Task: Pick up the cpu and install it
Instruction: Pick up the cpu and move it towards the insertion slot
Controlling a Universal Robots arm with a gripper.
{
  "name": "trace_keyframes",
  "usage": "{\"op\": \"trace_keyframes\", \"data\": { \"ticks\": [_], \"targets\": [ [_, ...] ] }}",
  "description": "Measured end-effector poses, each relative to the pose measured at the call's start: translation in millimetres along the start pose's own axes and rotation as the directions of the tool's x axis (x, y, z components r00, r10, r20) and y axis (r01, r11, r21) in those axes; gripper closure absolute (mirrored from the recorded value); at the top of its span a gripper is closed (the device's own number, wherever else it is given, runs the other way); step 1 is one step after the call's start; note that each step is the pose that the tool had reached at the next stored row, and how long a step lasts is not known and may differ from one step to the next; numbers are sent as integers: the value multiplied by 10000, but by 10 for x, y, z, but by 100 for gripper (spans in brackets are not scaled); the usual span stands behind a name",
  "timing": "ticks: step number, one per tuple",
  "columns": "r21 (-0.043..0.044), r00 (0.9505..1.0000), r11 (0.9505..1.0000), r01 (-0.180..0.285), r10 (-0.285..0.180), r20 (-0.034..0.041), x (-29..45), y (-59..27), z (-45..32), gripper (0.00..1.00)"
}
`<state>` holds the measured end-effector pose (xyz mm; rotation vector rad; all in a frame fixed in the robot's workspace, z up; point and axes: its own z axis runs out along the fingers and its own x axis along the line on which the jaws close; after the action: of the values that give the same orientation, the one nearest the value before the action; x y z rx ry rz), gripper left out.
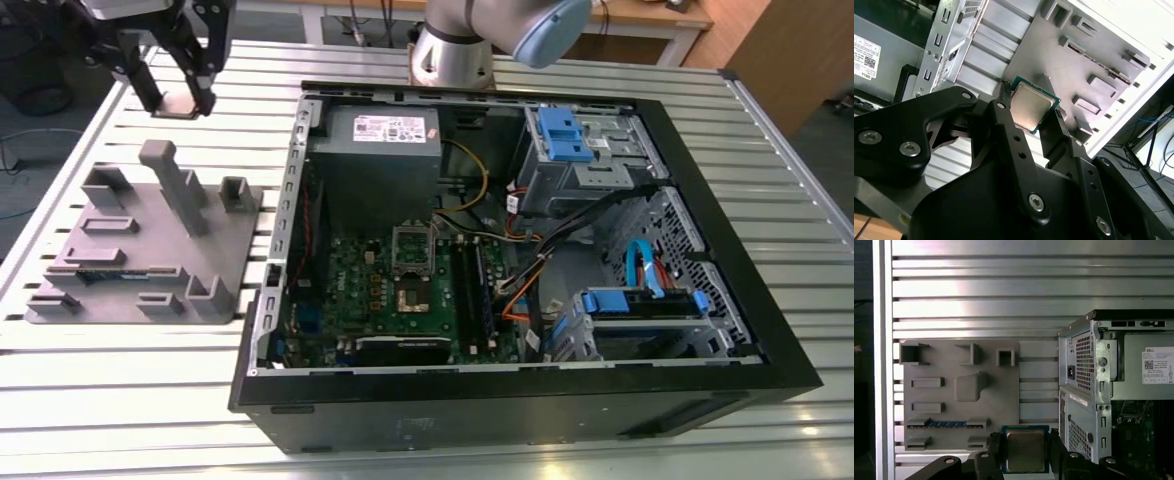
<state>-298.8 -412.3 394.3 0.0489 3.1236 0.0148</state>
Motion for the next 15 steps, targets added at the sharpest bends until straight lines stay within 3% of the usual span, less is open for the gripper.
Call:
{"op": "trace_keyframes", "data": {
  "ticks": [15],
  "targets": [
    [63,10000,10000,0,0,-12,-203,6,12,53]
  ]
}}
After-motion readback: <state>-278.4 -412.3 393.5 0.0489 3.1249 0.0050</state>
